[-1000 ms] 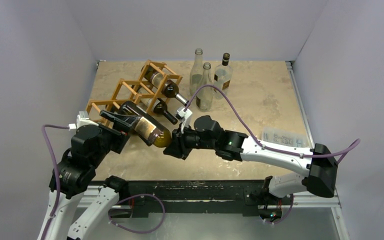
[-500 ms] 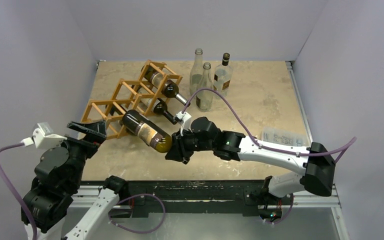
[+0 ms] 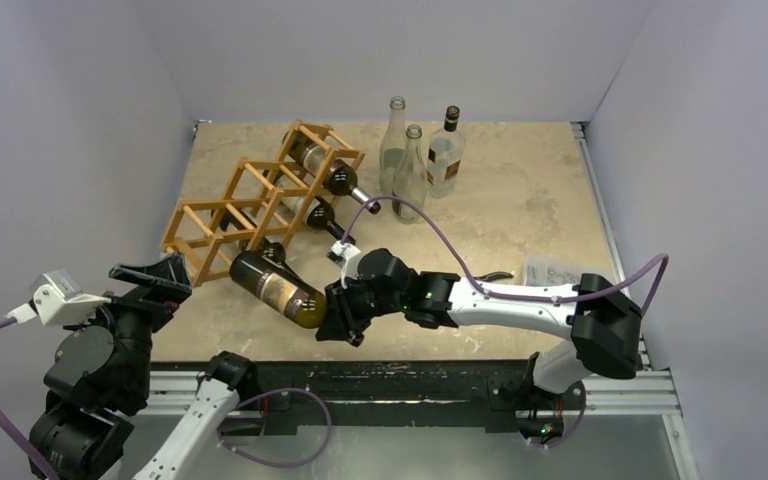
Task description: Put the wine bottle on the wine rack
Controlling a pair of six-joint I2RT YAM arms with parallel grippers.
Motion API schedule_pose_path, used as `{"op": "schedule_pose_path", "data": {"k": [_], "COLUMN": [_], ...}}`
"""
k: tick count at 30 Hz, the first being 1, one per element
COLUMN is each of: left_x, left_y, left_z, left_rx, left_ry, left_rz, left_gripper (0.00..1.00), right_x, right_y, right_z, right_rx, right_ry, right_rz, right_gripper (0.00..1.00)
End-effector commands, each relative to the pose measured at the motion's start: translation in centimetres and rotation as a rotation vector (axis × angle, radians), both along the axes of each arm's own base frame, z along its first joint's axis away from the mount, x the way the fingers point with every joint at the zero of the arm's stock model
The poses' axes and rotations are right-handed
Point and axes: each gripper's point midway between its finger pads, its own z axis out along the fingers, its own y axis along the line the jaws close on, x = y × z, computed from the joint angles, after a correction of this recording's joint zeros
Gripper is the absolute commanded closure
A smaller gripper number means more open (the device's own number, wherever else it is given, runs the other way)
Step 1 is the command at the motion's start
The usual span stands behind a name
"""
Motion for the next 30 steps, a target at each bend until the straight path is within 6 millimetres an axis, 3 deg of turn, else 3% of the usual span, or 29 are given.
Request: {"op": "schedule_pose_path", "data": {"k": [1, 16, 30], "left_x": [-0.6, -2.3, -2.7], "left_y": [0.7, 2.3, 2.4], "left_z": [0.7, 0.5, 0.9], "left_rx": [0.047, 0.074, 0.082], "left_ry": [-0.021, -0.057, -0.08], "left_rz": [0.015, 0.063, 0.06], "left_gripper": [0.02, 0.03, 0.04], "right_x": [1.3, 2.3, 5.3], "right_y": [3.7, 7.9, 11.1], "right_z": [8.8, 8.9, 8.1], "right_rx": [0.283, 0.307, 0.308], "right_ry": [-0.085, -0.061, -0.034], "right_rz": [0.0, 0.027, -0.103], "right_gripper": [1.0, 1.0, 1.0]}}
